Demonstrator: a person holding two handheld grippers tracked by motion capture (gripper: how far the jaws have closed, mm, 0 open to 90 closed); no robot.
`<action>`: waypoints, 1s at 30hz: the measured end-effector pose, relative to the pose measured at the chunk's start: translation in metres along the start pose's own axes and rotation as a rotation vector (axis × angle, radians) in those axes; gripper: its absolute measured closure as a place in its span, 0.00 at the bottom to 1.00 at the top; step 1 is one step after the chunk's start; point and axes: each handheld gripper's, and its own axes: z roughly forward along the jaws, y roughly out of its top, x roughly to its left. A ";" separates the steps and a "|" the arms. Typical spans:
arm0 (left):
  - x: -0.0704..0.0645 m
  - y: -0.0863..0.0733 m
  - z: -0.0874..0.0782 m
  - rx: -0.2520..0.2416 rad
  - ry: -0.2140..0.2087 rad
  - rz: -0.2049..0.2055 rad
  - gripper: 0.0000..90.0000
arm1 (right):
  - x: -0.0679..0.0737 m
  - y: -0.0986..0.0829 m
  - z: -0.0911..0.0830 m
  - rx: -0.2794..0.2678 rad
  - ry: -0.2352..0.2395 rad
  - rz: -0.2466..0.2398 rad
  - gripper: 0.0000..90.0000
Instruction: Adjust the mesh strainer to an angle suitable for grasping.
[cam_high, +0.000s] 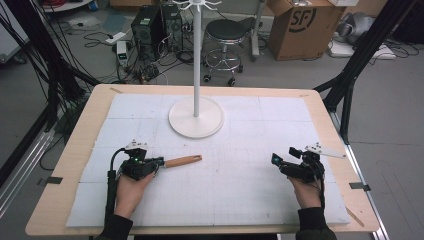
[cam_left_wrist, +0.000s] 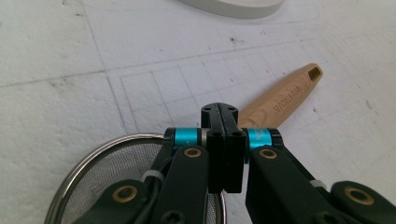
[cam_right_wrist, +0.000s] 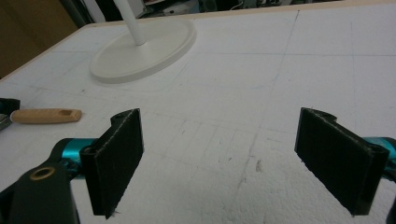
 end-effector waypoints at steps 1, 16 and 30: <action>-0.001 -0.001 -0.001 0.002 0.002 -0.001 1.00 | 0.000 0.000 0.000 0.000 -0.001 0.001 0.16; -0.007 -0.011 -0.009 0.001 -0.009 0.004 1.00 | -0.001 0.000 -0.002 -0.004 0.002 0.006 0.16; -0.011 -0.014 -0.020 -0.079 -0.057 -0.037 1.00 | -0.001 0.000 -0.002 -0.007 0.003 0.009 0.16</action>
